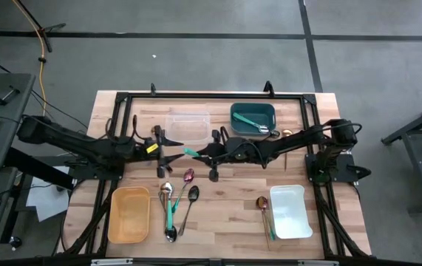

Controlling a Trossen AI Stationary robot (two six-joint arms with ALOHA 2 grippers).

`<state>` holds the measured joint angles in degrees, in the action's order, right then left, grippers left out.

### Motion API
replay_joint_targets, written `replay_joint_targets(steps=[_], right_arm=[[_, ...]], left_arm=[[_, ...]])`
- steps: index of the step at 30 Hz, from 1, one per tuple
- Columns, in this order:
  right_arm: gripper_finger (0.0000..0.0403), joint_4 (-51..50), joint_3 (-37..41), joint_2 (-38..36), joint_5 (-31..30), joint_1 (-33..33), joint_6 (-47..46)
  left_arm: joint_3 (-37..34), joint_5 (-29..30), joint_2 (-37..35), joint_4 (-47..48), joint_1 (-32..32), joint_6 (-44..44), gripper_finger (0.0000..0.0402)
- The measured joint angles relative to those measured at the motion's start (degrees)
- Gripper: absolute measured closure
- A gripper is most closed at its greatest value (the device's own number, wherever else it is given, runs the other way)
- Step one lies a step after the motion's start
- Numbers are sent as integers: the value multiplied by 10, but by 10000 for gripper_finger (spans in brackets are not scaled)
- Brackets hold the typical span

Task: Sort silverware by color (type)
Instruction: Put the green spoon into the blue bin

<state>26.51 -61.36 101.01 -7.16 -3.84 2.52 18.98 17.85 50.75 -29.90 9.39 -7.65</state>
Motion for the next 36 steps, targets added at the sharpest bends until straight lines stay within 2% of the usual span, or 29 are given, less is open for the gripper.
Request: replay_joint_targets(steps=[7, 14, 19, 24, 36], right_arm=[[363, -48, 24, -56, -66, -8, 25], [363, -11, 122, -140, -150, -17, 19], [363, 110, 214, -200, -158, -17, 10], [363, 141, 271, -248, -202, -16, -10], [363, 144, 278, -257, -203, -17, -4]], left_arm=[[0, 3, -61, 91, 0, 12, 235], [-21, 9, -87, 89, -3, 4, 235], [-57, 9, -96, 23, -13, -8, 235], [-82, 8, -100, -23, -25, -18, 235], [-82, 10, -99, -26, -46, -31, 236]])
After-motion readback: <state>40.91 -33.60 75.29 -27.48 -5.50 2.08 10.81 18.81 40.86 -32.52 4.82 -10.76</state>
